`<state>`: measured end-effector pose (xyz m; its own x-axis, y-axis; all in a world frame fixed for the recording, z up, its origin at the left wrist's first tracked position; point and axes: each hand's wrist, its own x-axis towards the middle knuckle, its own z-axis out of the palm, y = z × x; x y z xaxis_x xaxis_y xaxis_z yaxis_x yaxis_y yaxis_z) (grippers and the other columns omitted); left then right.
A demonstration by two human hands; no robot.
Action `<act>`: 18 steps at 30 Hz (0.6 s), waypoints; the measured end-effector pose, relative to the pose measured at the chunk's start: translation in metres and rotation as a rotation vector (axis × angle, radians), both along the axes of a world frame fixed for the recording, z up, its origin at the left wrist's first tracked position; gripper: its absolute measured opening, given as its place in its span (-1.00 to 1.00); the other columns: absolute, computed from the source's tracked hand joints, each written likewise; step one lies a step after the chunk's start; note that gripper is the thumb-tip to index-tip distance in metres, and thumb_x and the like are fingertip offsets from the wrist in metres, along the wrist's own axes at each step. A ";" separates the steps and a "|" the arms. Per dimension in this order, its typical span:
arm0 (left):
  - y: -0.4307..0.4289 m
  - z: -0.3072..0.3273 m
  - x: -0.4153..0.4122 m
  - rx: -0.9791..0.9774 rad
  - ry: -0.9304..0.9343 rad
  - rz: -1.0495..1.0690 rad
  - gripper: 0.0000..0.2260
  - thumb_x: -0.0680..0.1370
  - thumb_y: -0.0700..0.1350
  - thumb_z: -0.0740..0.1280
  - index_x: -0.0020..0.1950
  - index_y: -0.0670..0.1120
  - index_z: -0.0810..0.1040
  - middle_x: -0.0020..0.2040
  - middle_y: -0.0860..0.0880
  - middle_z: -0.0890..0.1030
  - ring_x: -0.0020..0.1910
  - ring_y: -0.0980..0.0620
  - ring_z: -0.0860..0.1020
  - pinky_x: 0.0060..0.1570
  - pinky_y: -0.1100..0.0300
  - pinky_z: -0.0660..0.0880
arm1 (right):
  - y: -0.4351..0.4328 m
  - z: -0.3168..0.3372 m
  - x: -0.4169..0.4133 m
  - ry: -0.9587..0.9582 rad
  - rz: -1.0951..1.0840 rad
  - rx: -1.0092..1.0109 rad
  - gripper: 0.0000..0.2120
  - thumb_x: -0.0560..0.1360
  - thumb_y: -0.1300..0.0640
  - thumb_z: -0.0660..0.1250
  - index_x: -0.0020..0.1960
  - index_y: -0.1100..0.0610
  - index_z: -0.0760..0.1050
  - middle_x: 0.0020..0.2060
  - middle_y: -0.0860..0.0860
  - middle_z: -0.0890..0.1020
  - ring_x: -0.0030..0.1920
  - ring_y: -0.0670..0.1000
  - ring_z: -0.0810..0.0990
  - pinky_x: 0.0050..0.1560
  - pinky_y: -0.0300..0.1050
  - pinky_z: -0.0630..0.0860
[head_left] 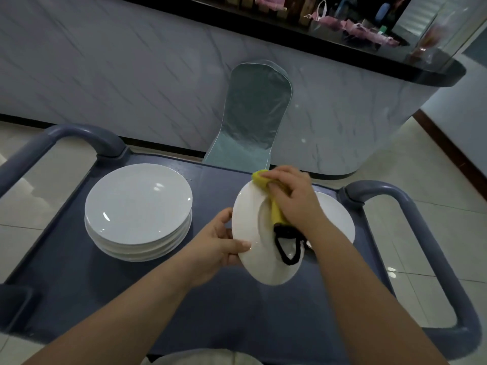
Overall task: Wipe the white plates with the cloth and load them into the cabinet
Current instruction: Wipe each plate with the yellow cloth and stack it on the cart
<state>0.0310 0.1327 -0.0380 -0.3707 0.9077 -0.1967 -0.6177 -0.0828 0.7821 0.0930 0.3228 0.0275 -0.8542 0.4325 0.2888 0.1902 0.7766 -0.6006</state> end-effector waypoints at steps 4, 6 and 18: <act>-0.002 -0.007 -0.002 0.038 -0.164 0.087 -0.44 0.34 -0.40 0.43 0.27 0.01 0.50 0.07 -0.12 0.67 -0.01 -0.11 0.67 -0.22 0.09 0.61 | 0.022 -0.020 0.033 -0.027 -0.317 -0.394 -0.82 0.56 0.16 0.30 0.03 -0.07 0.62 0.00 -0.12 0.61 0.08 -0.03 0.55 0.11 -0.20 0.44; 0.000 -0.011 -0.004 0.044 -0.236 0.147 -0.41 0.30 -0.41 0.44 0.26 0.00 0.49 0.10 -0.11 0.67 -0.01 -0.12 0.67 -0.21 0.07 0.62 | 0.007 -0.032 0.059 0.023 -0.437 -0.456 -0.77 0.56 0.17 0.31 -0.07 -0.18 0.57 0.00 -0.10 0.63 0.03 -0.09 0.57 0.03 -0.20 0.48; 0.007 -0.006 -0.014 0.019 -0.213 0.099 -0.39 0.32 -0.40 0.44 0.32 -0.05 0.45 0.14 -0.14 0.65 0.02 -0.18 0.66 -0.16 -0.02 0.63 | -0.043 -0.078 0.106 0.278 -0.367 -0.149 -0.66 0.49 0.34 0.38 0.13 -0.05 0.59 0.17 0.03 0.54 0.23 0.07 0.43 0.31 0.08 0.38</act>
<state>0.0175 0.1394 -0.0439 -0.4101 0.8733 -0.2629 -0.7568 -0.1649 0.6325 0.1991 0.2800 -0.0505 -0.5366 0.7449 0.3964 0.2523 0.5899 -0.7670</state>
